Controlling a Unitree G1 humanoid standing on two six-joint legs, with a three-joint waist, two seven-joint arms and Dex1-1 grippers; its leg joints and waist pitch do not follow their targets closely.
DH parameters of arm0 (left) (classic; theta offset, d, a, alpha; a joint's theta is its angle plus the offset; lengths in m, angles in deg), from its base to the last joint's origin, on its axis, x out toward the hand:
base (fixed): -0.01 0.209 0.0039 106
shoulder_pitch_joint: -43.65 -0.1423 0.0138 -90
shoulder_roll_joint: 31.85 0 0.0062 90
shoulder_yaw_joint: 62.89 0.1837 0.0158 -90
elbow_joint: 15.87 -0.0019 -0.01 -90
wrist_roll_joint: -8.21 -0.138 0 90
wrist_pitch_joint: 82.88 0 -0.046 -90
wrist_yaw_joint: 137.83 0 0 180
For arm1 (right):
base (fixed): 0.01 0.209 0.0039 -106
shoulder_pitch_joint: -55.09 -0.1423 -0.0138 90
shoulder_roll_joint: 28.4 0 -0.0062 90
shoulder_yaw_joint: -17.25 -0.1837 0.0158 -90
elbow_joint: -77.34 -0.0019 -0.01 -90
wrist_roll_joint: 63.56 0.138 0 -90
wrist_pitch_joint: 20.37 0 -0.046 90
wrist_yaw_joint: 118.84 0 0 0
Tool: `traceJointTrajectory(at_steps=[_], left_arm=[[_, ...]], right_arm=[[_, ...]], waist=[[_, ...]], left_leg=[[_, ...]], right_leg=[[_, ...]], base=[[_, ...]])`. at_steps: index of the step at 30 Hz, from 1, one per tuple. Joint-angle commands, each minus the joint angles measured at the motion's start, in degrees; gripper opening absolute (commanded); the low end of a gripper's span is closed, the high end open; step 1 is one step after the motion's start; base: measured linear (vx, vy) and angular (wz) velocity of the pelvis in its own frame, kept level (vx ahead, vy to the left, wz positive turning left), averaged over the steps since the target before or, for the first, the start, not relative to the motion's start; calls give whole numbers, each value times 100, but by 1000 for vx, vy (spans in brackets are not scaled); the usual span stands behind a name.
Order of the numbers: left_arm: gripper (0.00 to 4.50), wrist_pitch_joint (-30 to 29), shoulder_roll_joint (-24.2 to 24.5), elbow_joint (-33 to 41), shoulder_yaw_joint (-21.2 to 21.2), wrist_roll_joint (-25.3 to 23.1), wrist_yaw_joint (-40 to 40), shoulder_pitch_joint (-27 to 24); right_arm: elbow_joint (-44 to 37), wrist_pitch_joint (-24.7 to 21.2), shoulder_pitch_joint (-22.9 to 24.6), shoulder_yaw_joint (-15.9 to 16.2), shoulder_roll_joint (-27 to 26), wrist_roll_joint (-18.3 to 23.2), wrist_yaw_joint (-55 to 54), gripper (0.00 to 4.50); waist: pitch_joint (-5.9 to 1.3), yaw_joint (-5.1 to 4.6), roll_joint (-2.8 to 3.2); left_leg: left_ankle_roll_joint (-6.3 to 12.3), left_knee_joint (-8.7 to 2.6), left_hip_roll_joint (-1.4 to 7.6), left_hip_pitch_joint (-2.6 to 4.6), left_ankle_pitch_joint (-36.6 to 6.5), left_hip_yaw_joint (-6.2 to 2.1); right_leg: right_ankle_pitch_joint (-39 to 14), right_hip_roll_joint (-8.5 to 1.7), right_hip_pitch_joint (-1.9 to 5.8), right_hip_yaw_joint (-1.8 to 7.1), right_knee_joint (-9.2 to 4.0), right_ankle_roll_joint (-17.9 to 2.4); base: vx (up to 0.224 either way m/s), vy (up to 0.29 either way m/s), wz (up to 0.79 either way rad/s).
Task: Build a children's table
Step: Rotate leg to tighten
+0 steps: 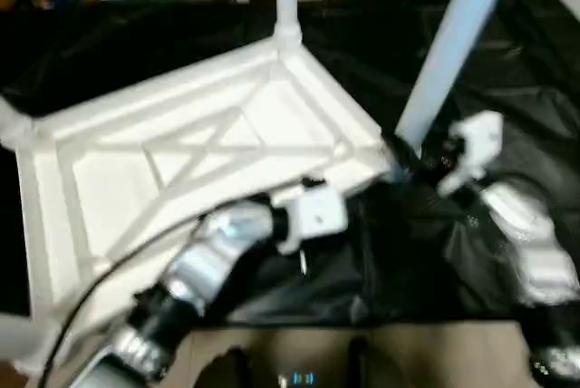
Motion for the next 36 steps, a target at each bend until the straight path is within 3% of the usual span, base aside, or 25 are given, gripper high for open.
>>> traceJointTrajectory(at_steps=[1, 4, 5, 6, 8, 9, 13, 16, 20, 23, 27, 28, 33, 36], left_arm=[[0, 39, 22, 167, -64, 133, 106, -63], [0, -362, 51, 946, -360, 950, 433, -274], [20, -404, 53, 991, -373, 999, 455, -283], [32, -763, 106, 1349, -455, 1362, 635, -347], [40, -898, 138, 1491, -496, 1494, 682, -361], [50, -1087, 208, 1580, -548, 1482, 664, -316], [78, -1043, 292, 1414, -523, 1156, 531, -209], [107, -1005, 533, 832, -304, 322, 204, 76], [130, -1129, 635, 681, -221, 177, 34, 190], [163, -1265, 660, 643, -206, 169, -1, 238], [180, -1503, 682, 774, -154, 251, 333, 147], [202, -1497, 678, 774, -150, 247, 336, 139], [245, -1578, 650, 754, -109, 333, 366, 131], [245, -1701, 684, 766, -26, 261, 358, 156]], right_arm=[[-278, -95, 60, 25, 17, 155, 282, 327], [-1034, -427, 568, -141, 415, 562, 808, 358], [-1071, -445, 593, -142, 432, 579, 824, 369], [-1328, -565, 769, -156, 556, 673, 925, 379], [-1426, -622, 843, -170, 609, 705, 966, 390], [-1463, -611, 891, -230, 616, 676, 906, 401], [-1466, -607, 895, -296, 603, 620, 877, 428], [-1544, -722, 881, -295, 623, 615, 892, 449], [-1588, -799, 903, -288, 619, 627, 887, 450], [-1601, -799, 933, -280, 615, 565, 865, 450], [-1613, -841, 973, -289, 620, 499, 842, 450], [-1609, -844, 975, -284, 628, 480, 837, 450], [-1586, -855, 975, -279, 640, 397, 810, 450], [-1574, -838, 971, -265, 647, 321, 815, 450]], waist=[[-440, 46, -85], [-379, 77, -66], [-375, 97, -71], [-360, 97, -63], [-337, 120, -68], [-332, 123, -41], [-332, 112, -48], [-365, 116, -28], [-408, 127, -24], [-445, 155, -20], [-433, 170, -18], [-433, 171, -11], [-416, 163, -5], [-429, 163, -8]], left_leg=[[1046, -260, -12, 127, -898, 72], [863, -314, 17, 140, -1286, 65], [813, -325, 27, 155, -1358, 67], [789, -336, 27, 160, -1389, 71], [731, -346, 27, 157, -1475, 73], [658, -360, 17, 151, -1553, 66], [499, -366, -3, 169, -1706, 63], [478, -347, -18, 175, -1544, 52], [544, -314, -29, 157, -1176, 51], [731, -274, -35, 155, -825, 64], [771, -276, -29, 159, -911, 73], [760, -279, -32, 160, -949, 73], [618, -300, -22, 164, -1251, 59], [612, -291, -26, 164, -1179, 58]], right_leg=[[13, 105, 395, -26, -169, -1779], [-732, 74, 387, -14, -233, -1668], [-888, 74, 372, -5, -247, -1628], [-956, 82, 356, -3, -255, -1610], [-1176, 81, 333, 0, -280, -1514], [-1372, 70, 341, -1, -284, -1425], [-1745, 89, 303, 1, -344, -1145], [-1567, 102, 305, -4, -323, -1041], [-994, 103, 339, -10, -254, -1228], [-361, 107, 375, -14, -190, -1514], [-495, 94, 379, -12, -202, -1584], [-569, 91, 381, -12, -210, -1579], [-988, 83, 367, -12, -244, -1476], [-912, 90, 371, -12, -229, -1469]], base=[[0, 0, 0], [0, 0, 0], [0, 0, 0], [0, 0, 0], [0, 0, 0], [0, 0, 0], [0, 0, 0], [0, 0, 0], [0, 0, 0], [0, 0, 0], [0, 0, 0], [0, 0, 0], [0, 0, 0], [0, 0, 0]])
